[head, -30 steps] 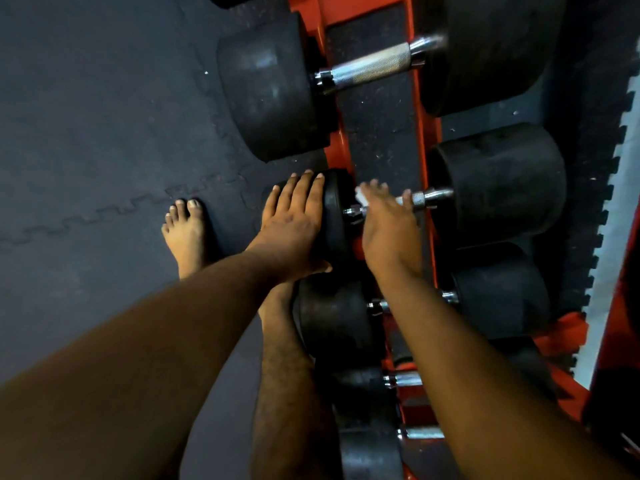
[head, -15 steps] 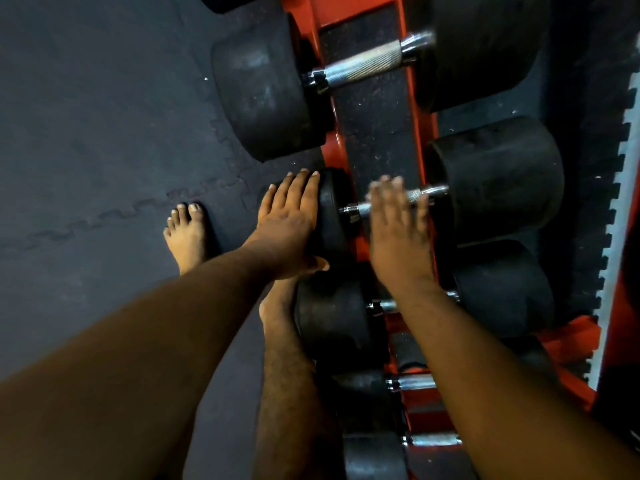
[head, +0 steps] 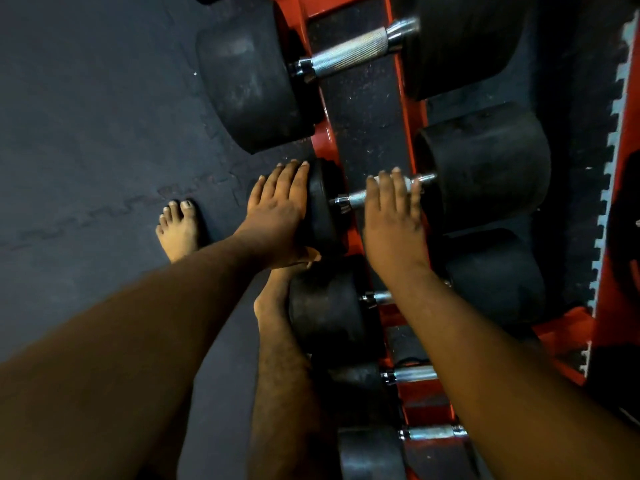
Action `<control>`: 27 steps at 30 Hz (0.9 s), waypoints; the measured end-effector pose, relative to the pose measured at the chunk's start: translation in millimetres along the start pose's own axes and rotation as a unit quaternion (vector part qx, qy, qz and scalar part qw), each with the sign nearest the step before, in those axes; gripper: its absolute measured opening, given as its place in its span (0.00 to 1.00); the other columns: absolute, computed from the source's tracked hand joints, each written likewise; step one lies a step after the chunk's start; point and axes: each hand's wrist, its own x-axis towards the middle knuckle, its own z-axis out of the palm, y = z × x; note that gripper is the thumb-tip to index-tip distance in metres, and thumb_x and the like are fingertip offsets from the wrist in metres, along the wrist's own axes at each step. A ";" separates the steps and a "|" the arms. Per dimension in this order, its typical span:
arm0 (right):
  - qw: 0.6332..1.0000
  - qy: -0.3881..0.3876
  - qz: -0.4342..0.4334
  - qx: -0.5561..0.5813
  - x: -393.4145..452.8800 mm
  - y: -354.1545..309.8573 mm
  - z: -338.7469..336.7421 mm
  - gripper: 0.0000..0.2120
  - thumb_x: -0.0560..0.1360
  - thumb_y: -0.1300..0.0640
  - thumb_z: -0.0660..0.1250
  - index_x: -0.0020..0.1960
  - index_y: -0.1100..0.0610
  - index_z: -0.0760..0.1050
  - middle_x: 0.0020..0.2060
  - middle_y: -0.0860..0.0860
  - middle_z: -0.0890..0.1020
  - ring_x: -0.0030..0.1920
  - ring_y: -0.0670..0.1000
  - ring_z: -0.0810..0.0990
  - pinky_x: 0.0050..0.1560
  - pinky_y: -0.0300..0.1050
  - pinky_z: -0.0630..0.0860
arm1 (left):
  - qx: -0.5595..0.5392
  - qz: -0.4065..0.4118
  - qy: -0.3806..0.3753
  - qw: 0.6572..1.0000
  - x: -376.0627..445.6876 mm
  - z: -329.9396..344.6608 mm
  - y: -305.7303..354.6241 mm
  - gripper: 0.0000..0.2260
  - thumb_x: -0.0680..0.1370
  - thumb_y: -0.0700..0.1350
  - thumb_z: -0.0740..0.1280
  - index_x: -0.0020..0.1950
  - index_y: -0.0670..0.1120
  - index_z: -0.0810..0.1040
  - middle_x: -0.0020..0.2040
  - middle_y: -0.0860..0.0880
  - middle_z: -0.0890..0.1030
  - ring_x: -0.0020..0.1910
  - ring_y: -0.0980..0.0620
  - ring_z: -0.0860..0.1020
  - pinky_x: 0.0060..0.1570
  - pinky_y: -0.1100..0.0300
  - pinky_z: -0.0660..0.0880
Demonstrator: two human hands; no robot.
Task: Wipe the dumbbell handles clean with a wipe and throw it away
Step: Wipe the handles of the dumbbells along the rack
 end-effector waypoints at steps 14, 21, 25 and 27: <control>0.991 -0.046 -0.120 -0.028 -22.6 -10.5 6.9 0.29 0.81 0.60 0.44 0.81 0.63 0.44 0.80 0.63 0.52 0.81 0.63 0.48 0.76 0.69 0.50 | -0.012 0.005 -0.006 1.000 -1.1 -2.8 0.0 0.69 0.61 0.63 0.83 0.82 0.45 0.35 0.83 0.43 0.41 0.82 0.43 0.39 0.79 0.44 0.37; 0.997 -0.028 -0.075 0.001 32.9 -25.0 0.1 0.19 0.78 0.61 0.54 0.67 0.59 0.71 0.56 0.57 0.77 0.61 0.59 0.74 0.76 0.63 0.58 | -0.010 0.003 -0.006 1.000 -1.2 -3.9 2.0 0.69 0.61 0.63 0.83 0.82 0.44 0.36 0.83 0.43 0.41 0.82 0.43 0.39 0.77 0.45 0.36; 0.993 -0.035 -0.108 -0.027 -7.8 -3.8 4.1 0.29 0.79 0.61 0.50 0.80 0.62 0.53 0.76 0.61 0.62 0.78 0.62 0.57 0.77 0.68 0.49 | -0.011 0.003 -0.004 1.000 -1.8 -2.9 1.0 0.69 0.61 0.63 0.83 0.82 0.44 0.35 0.83 0.43 0.41 0.82 0.42 0.40 0.79 0.42 0.38; 0.990 -0.053 -0.117 -0.052 -19.3 5.9 7.4 0.31 0.80 0.62 0.49 0.81 0.62 0.46 0.80 0.61 0.54 0.80 0.62 0.50 0.76 0.70 0.47 | -0.008 0.005 0.004 1.000 -1.7 0.6 0.5 0.69 0.60 0.63 0.83 0.82 0.44 0.36 0.83 0.43 0.42 0.82 0.42 0.40 0.79 0.42 0.39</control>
